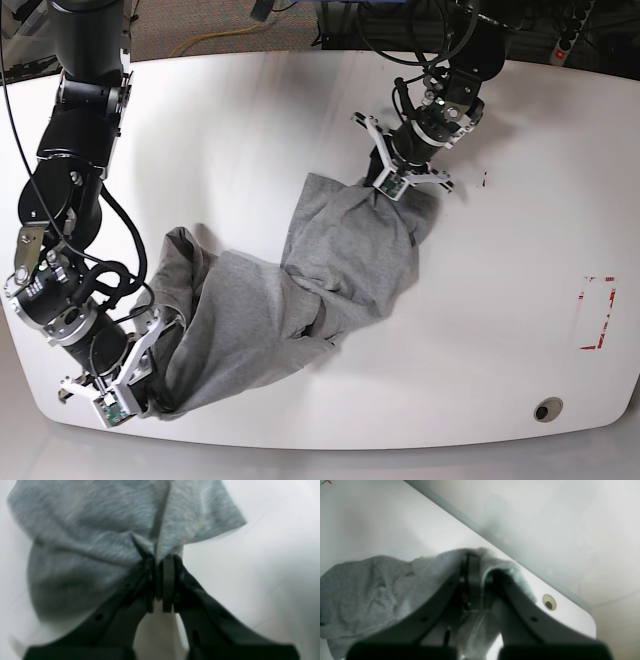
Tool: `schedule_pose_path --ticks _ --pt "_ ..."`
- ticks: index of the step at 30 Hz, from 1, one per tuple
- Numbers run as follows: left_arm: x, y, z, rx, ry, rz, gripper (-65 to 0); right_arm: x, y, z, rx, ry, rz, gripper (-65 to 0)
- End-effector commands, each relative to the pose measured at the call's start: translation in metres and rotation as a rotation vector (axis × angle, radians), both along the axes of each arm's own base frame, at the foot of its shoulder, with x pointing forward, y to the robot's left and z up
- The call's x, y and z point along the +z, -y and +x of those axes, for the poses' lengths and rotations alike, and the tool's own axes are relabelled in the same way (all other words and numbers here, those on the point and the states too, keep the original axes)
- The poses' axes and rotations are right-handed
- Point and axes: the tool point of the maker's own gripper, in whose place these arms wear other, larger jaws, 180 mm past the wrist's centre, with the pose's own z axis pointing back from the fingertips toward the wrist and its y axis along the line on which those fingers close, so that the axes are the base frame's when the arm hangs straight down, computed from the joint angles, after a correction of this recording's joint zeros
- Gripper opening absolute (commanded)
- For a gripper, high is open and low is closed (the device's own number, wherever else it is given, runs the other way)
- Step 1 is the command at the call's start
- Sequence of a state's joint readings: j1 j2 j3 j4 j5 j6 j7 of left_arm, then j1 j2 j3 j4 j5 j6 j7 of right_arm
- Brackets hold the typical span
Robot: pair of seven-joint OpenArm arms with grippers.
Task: Fold the T-shirt properly
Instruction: 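Lift the shirt with both grippers, pulling the grippers apart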
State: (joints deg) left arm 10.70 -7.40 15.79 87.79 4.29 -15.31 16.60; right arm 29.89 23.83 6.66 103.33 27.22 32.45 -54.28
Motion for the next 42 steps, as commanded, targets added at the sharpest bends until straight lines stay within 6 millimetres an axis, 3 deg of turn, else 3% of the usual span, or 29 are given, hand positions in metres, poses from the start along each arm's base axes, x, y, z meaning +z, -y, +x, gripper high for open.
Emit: schedule_pose_path --ticks 1,6,11,17,23,29,33,36,38,42 --pt "0.02 -0.038 0.021 0.094 0.057 0.049 -64.7 0.041 0.011 0.005 -0.021 0.109 0.006 -65.0" --pt "0.057 -0.081 0.059 0.206 0.109 0.102 -64.7 0.069 0.014 0.009 -0.033 0.171 -0.003 -65.0" --pt "0.108 -0.089 0.088 0.196 0.21 0.126 -64.7 0.098 0.027 0.016 -0.101 0.242 -0.071 -65.0" --pt "0.177 -0.094 0.12 0.193 0.334 0.178 -64.7 0.139 0.024 0.02 -0.126 0.334 -0.123 -65.0" --pt "0.242 -0.116 0.14 0.238 0.441 0.244 -64.7 0.183 0.029 0.016 -0.147 0.419 -0.132 -65.0" --pt "0.309 -0.159 0.155 0.329 0.532 0.331 -64.7 0.229 0.041 0.006 -0.198 0.484 -0.155 -65.0" --pt "0.345 -0.179 0.16 0.367 0.588 0.375 -64.7 0.248 0.046 -0.001 -0.216 0.519 -0.163 -65.0" --pt "0.362 -0.19 0.16 0.386 0.62 0.406 -64.7 0.255 0.047 -0.003 -0.218 0.535 -0.162 -65.0" --pt "0.363 -0.193 0.159 0.387 0.621 0.414 -64.7 0.253 0.048 -0.003 -0.222 0.532 -0.165 -65.0" --pt "0.349 -0.192 0.157 0.371 0.589 0.428 -64.7 0.226 0.058 0.002 -0.236 0.468 -0.181 -65.0"
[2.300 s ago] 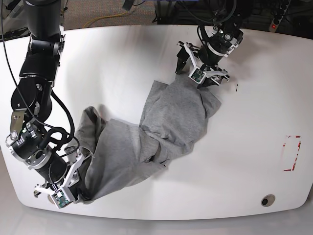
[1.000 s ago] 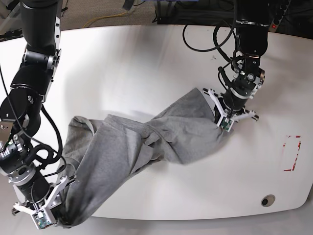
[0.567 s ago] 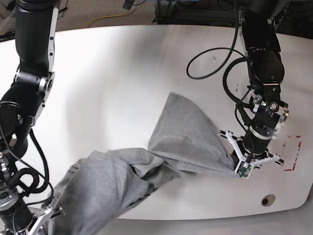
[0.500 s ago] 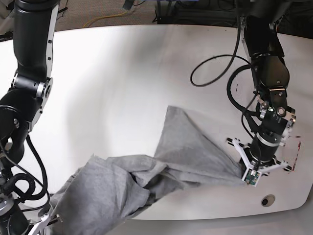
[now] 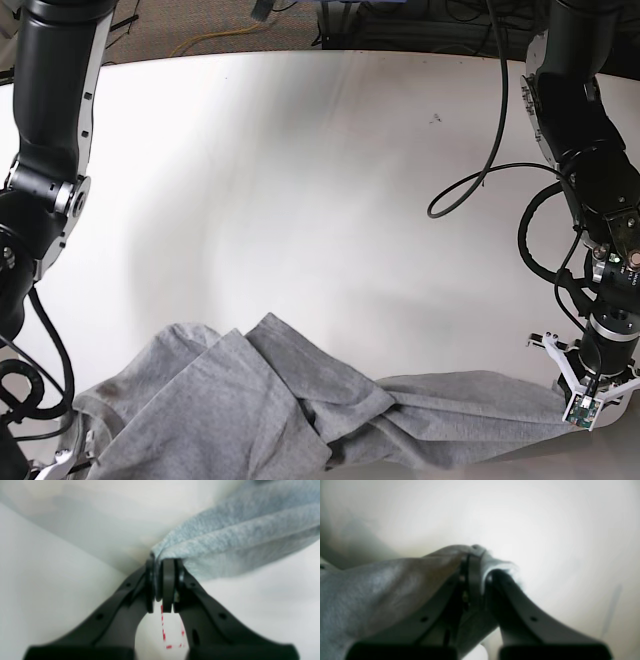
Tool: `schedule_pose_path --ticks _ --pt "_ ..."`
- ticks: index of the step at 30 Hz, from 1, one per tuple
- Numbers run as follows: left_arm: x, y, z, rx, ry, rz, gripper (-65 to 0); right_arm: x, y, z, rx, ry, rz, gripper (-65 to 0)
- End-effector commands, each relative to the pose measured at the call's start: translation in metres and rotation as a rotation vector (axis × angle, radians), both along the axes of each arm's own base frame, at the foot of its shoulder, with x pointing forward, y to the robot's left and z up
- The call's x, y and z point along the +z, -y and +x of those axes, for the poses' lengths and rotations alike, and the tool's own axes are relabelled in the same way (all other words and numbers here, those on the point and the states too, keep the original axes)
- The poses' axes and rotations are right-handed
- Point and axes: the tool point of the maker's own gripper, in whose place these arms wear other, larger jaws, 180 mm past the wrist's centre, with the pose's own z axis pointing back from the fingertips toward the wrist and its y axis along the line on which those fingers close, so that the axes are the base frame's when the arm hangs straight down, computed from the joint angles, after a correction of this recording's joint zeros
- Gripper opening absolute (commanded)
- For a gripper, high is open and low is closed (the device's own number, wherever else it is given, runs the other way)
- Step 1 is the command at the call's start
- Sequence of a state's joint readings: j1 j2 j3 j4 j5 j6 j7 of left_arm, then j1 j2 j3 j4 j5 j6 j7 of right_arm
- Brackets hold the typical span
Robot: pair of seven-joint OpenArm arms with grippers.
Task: Fold the T-shirt properly
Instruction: 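Lift the shirt with both grippers, pulling the grippers apart, then carry the stretched shirt back across the table with both grippers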
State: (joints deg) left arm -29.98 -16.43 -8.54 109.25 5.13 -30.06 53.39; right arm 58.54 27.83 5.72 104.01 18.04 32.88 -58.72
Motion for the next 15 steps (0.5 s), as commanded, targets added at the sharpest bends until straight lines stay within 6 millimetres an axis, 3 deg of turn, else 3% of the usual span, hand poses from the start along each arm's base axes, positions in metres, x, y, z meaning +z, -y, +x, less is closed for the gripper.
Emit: schedule_pose_path --ticks 1,3,8,15 --pt "0.003 0.002 -0.003 -0.023 0.012 0.027 -64.7 0.001 0.012 -0.003 -0.031 0.01 0.007 -65.0" --pt "-0.01 -0.001 -0.006 -0.024 -0.025 0.048 -64.7 -0.022 0.019 0.0 -0.042 -0.037 0.027 -65.0" --pt "-0.068 -0.001 -0.023 -0.035 -0.163 0.054 -64.7 -0.097 0.034 0.002 -0.067 -0.179 0.118 -65.0" --pt "-0.147 -0.011 -0.067 -0.042 -0.309 0.014 -64.7 -0.211 0.053 -0.02 -0.114 -0.389 0.243 -65.0"
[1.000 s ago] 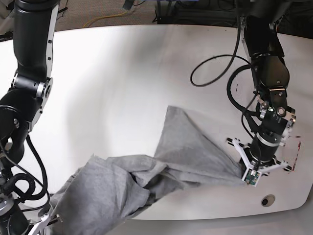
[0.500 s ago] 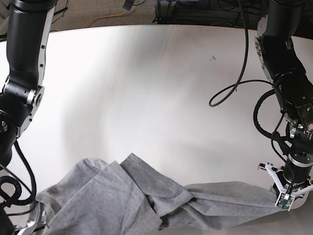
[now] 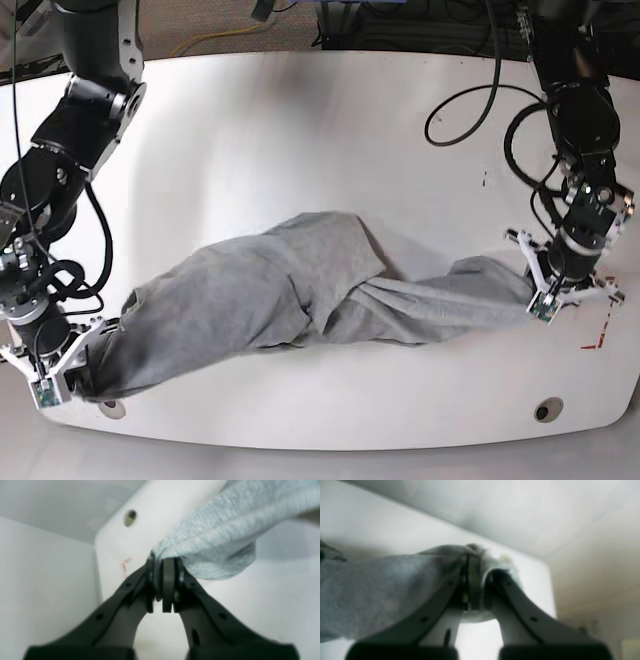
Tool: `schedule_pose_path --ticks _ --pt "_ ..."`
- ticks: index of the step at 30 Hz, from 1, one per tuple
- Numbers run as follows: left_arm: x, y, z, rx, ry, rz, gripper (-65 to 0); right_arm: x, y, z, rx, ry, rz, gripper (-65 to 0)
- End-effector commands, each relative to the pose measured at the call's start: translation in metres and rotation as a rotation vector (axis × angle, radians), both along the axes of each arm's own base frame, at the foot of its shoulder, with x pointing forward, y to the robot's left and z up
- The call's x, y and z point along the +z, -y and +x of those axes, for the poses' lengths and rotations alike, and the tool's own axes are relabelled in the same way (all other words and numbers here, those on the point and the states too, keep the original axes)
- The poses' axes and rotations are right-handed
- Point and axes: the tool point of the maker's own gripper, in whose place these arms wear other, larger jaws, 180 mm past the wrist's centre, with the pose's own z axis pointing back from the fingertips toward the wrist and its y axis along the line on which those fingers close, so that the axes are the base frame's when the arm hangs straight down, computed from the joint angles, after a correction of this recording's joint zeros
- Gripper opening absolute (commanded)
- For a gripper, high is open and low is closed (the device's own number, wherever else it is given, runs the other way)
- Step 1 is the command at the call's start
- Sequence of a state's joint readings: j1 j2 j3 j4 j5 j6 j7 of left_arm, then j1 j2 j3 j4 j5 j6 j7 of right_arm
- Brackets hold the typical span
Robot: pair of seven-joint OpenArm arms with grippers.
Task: Fold the T-shirt properly
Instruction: 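Carry the stretched shirt back across the table with both grippers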
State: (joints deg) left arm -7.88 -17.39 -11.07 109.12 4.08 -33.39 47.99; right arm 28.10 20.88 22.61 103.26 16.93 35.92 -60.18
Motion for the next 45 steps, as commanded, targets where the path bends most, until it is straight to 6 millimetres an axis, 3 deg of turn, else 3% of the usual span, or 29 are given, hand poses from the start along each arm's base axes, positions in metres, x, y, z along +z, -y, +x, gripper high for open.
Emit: schedule_pose_path --ticks 1,8,10,19,24,31,40,42,45 --pt "-0.012 -0.012 -0.017 0.018 -0.002 0.001 -64.7 -0.003 0.005 -0.006 -0.016 0.027 0.035 -65.0" --pt "-0.065 -0.013 -0.061 -0.009 -0.161 0.013 -64.9 -0.082 0.015 -0.044 -0.083 -0.132 0.126 -65.0" --pt "-0.074 -0.023 -0.074 -0.002 -0.202 0.024 -64.9 -0.1 0.016 -0.055 -0.099 -0.172 0.146 -65.0" --pt "-0.095 -0.051 -0.113 0.055 -0.3 0.045 -64.9 -0.158 0.026 -0.103 -0.159 -0.311 0.187 -65.0" --pt "-0.101 -0.069 -0.132 0.107 -0.333 0.053 -64.9 -0.188 0.018 -0.129 -0.156 -0.391 0.202 -65.0" --pt "-0.107 -0.095 -0.162 0.186 -0.379 0.065 -64.9 -0.214 0.011 -0.156 -0.161 -0.472 0.217 -65.0" --pt "-0.108 -0.099 -0.167 0.199 -0.386 0.068 -63.7 -0.223 0.009 -0.167 -0.164 -0.502 0.223 -65.0" --pt "-0.108 -0.098 -0.167 0.198 -0.386 0.068 -57.6 -0.223 0.008 -0.167 -0.163 -0.502 0.224 -65.0" --pt "-0.106 -0.098 -0.165 0.196 -0.379 0.066 -39.4 -0.223 0.008 -0.167 -0.163 -0.502 0.224 -65.0"
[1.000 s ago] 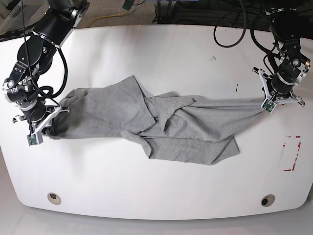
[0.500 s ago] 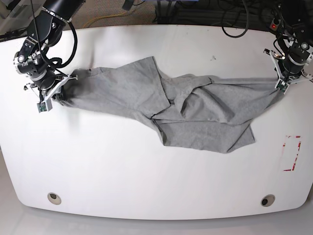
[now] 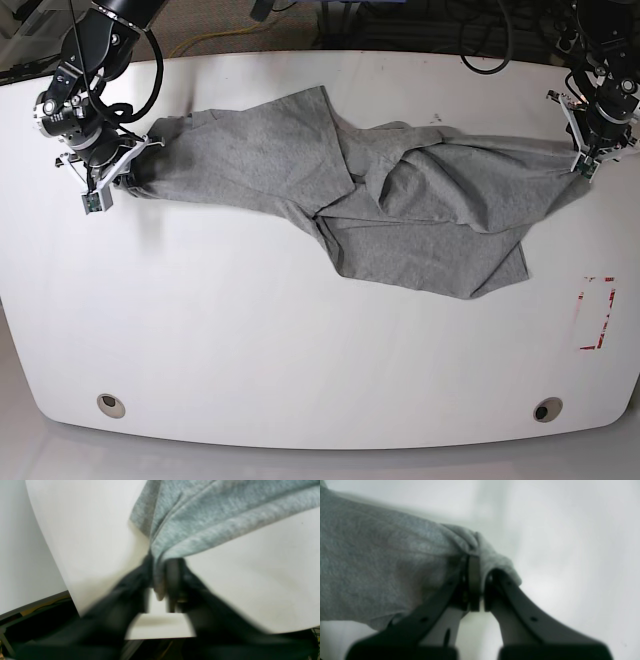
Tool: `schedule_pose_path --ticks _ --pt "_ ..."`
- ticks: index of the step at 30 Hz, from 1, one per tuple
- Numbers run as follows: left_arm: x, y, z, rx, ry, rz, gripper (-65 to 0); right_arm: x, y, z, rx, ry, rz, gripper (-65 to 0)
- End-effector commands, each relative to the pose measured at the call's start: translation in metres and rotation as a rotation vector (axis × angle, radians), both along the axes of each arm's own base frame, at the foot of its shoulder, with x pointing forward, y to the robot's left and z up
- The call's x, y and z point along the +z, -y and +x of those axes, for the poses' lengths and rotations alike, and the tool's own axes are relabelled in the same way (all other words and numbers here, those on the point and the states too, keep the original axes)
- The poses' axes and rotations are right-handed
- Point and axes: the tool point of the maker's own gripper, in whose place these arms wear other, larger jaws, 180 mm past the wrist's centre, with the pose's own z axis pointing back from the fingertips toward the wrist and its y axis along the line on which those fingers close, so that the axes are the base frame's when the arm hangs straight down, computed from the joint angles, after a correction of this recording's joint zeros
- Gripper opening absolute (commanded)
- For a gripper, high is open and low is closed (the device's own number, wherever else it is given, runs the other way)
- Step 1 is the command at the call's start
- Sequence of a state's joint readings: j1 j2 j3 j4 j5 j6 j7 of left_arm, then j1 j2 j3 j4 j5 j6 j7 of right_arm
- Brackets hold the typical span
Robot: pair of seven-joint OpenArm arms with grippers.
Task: Fold the T-shirt properly
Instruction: 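Carry the stretched shirt back across the table with both grippers, then release the left gripper and regrasp the shirt edge further along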
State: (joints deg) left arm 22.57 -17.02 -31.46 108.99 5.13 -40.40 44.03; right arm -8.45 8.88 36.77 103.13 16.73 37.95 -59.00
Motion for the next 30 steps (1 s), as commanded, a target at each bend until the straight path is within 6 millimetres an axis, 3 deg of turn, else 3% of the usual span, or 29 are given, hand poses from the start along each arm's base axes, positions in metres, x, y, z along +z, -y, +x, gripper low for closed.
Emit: schedule_pose_path --ticks 1,4,6,16,21,26,30 --pt "0.015 -0.003 0.008 -0.01 0.047 0.019 -34.9 0.015 0.003 0.01 0.004 0.056 -0.014 -65.0" --pt "0.022 0.002 0.012 -0.027 0.066 0.027 -20.7 0.016 0.003 0.011 0.004 0.059 -0.014 -65.0" --pt "0.023 0.006 0.013 -0.026 0.076 0.02 -18.2 0.017 0.003 0.012 0.004 0.062 -0.014 -65.0" --pt "0.054 0.026 0.061 0.001 0.255 -0.05 -17.5 0.014 -0.002 0.012 0.003 0.063 0.003 -65.0" --pt "0.062 0.032 0.077 0.022 0.238 -0.064 -17.8 0.014 -0.003 0.012 0.001 0.064 0.006 -65.0" --pt "0.074 0.022 0.083 0.076 0.251 -0.087 -17.5 0.014 -0.003 0.012 0.001 0.064 0.008 -65.0" --pt "0.093 0.017 0.1 0.108 0.294 -0.088 -17.4 0.014 -0.003 0.012 0.001 0.064 0.008 -65.0"
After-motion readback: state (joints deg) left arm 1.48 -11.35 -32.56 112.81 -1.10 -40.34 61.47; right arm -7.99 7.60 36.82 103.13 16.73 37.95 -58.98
